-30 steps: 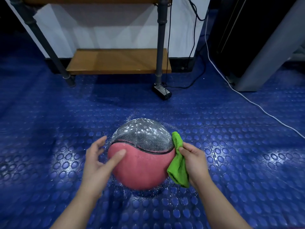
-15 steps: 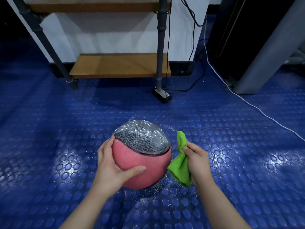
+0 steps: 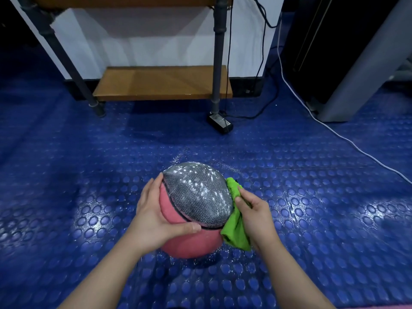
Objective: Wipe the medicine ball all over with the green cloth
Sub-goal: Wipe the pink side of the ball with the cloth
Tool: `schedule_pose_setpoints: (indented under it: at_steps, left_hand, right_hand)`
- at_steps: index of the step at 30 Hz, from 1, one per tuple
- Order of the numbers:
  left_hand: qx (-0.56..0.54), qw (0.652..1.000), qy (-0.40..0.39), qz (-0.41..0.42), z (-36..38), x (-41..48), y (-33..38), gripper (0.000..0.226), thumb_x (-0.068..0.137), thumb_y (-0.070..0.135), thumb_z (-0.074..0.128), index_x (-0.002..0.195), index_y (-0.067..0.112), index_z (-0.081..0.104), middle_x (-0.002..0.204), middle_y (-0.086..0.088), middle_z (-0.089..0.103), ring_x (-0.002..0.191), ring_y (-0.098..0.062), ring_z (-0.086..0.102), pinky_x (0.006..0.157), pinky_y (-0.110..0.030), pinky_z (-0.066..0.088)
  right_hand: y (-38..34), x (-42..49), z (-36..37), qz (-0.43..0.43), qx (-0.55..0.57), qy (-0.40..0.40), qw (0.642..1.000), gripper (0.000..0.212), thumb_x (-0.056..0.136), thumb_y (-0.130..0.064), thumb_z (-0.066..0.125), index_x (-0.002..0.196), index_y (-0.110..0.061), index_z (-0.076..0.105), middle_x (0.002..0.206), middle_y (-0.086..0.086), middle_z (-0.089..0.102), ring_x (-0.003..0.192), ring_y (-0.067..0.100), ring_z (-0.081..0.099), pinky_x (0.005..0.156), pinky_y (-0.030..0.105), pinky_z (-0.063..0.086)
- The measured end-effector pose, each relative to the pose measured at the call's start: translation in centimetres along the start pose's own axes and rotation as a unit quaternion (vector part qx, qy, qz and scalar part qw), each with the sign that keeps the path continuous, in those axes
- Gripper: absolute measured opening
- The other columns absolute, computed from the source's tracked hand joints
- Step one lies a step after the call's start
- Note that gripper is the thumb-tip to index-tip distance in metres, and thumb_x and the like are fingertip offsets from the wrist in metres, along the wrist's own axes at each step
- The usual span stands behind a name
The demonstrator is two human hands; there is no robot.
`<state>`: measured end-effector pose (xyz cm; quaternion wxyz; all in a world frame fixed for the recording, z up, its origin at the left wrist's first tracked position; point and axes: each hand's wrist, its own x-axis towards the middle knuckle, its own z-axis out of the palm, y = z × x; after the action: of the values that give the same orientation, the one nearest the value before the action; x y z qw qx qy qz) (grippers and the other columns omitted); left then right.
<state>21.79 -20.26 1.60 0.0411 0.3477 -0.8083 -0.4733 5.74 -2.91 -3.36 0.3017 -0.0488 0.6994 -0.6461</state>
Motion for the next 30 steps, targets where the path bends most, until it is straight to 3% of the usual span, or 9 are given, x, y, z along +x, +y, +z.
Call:
schedule_pose_setpoints:
  at_steps: [5, 8, 11, 13, 16, 19, 21, 26, 30]
  left_hand:
    - [-0.005, 1.0, -0.013, 0.001, -1.8, 0.0, -1.7, 0.159, 0.022, 0.077, 0.085, 0.154, 0.043, 0.004, 0.15, 0.021, 0.015, 0.137, -0.001, 0.02, 0.116, -0.037, 0.024]
    - [-0.111, 0.991, -0.058, -0.047, -2.2, -0.3, -3.4, 0.16, 0.024, 0.056, 0.098, 0.152, 0.05, 0.0, 0.152, 0.015, 0.031, 0.138, -0.01, 0.038, 0.11, -0.045, 0.039]
    - [-0.266, 0.956, -0.088, -0.092, -1.9, -1.0, -4.1, 0.151, 0.024, 0.029, 0.102, 0.146, 0.057, 0.019, 0.136, 0.008, 0.057, 0.115, -0.019, 0.064, 0.077, -0.048, 0.059]
    - [-0.304, 0.945, -0.07, -0.1, -1.8, -1.0, -4.6, 0.146, 0.02, 0.029, 0.103, 0.143, 0.056, 0.029, 0.132, 0.009, 0.061, 0.111, -0.021, 0.067, 0.072, -0.049, 0.059]
    - [-0.324, 0.94, -0.043, -0.093, -1.3, -1.3, -4.9, 0.139, 0.017, 0.031, 0.102, 0.138, 0.053, 0.037, 0.123, 0.014, 0.065, 0.105, -0.016, 0.069, 0.072, -0.046, 0.06]
    - [-0.315, 0.947, -0.027, -0.064, 0.1, -1.5, -4.7, 0.138, 0.021, 0.027, 0.102, 0.141, 0.047, 0.035, 0.131, 0.011, 0.061, 0.111, -0.014, 0.067, 0.089, -0.049, 0.057]
    - [-0.319, 0.945, -0.047, -0.049, 1.3, -1.2, -4.2, 0.139, 0.025, 0.026, 0.102, 0.143, 0.047, 0.032, 0.135, 0.01, 0.058, 0.116, -0.013, 0.064, 0.095, -0.046, 0.054]
    - [-0.333, 0.937, -0.105, -0.026, 3.5, 0.9, -2.3, 0.132, 0.026, 0.032, 0.103, 0.138, 0.051, 0.035, 0.13, 0.013, 0.062, 0.117, -0.013, 0.063, 0.089, -0.035, 0.057]
    - [-0.282, 0.948, -0.141, -0.03, 1.9, 2.2, -0.9, 0.143, 0.03, 0.045, 0.1, 0.149, 0.05, 0.02, 0.146, 0.012, 0.047, 0.125, -0.005, 0.056, 0.102, -0.036, 0.05]
  right_hand:
    - [0.0, -0.5, -0.7, 0.039, 0.103, 0.005, 0.994, 0.025, 0.095, -0.002, 0.053, 0.115, -0.006, 0.068, 0.106, 0.01, 0.073, 0.095, 0.023, 0.069, 0.085, 0.04, 0.055]
    - [0.2, 0.3, -0.5, 0.077, 0.134, 0.01, 0.988, 0.023, 0.096, -0.003, 0.051, 0.113, -0.003, 0.066, 0.099, 0.015, 0.072, 0.083, 0.025, 0.067, 0.073, 0.036, 0.056]
    - [0.3, 1.2, 0.5, 0.113, 0.159, -0.016, 0.981, 0.023, 0.097, -0.004, 0.049, 0.113, -0.002, 0.065, 0.098, 0.019, 0.072, 0.084, 0.029, 0.067, 0.081, 0.044, 0.055]
    - [0.3, 1.5, 1.2, 0.108, 0.15, -0.023, 0.983, 0.023, 0.097, -0.004, 0.048, 0.109, -0.002, 0.067, 0.101, 0.023, 0.071, 0.09, 0.033, 0.066, 0.089, 0.05, 0.052]
    - [0.4, 1.3, 1.7, 0.081, 0.137, -0.005, 0.987, 0.022, 0.096, -0.002, 0.049, 0.104, -0.002, 0.069, 0.1, 0.023, 0.071, 0.09, 0.034, 0.066, 0.089, 0.05, 0.053]
    - [0.2, 0.9, 0.9, 0.071, 0.155, 0.005, 0.985, 0.022, 0.097, 0.0, 0.047, 0.1, -0.002, 0.069, 0.093, 0.02, 0.072, 0.081, 0.029, 0.068, 0.079, 0.042, 0.055]
    - [-0.3, 1.0, -0.6, 0.059, 0.153, 0.01, 0.986, 0.023, 0.097, -0.001, 0.046, 0.101, -0.002, 0.069, 0.092, 0.019, 0.072, 0.079, 0.027, 0.068, 0.075, 0.039, 0.056]
    - [-1.0, 1.3, -3.7, 0.033, 0.17, 0.055, 0.983, 0.022, 0.096, 0.001, 0.046, 0.099, -0.002, 0.067, 0.087, 0.015, 0.072, 0.075, 0.023, 0.068, 0.075, 0.036, 0.058]
    - [-0.8, 1.1, -3.8, 0.027, 0.154, 0.065, 0.986, 0.021, 0.097, -0.002, 0.047, 0.104, -0.002, 0.067, 0.093, 0.015, 0.072, 0.08, 0.022, 0.068, 0.078, 0.036, 0.057]
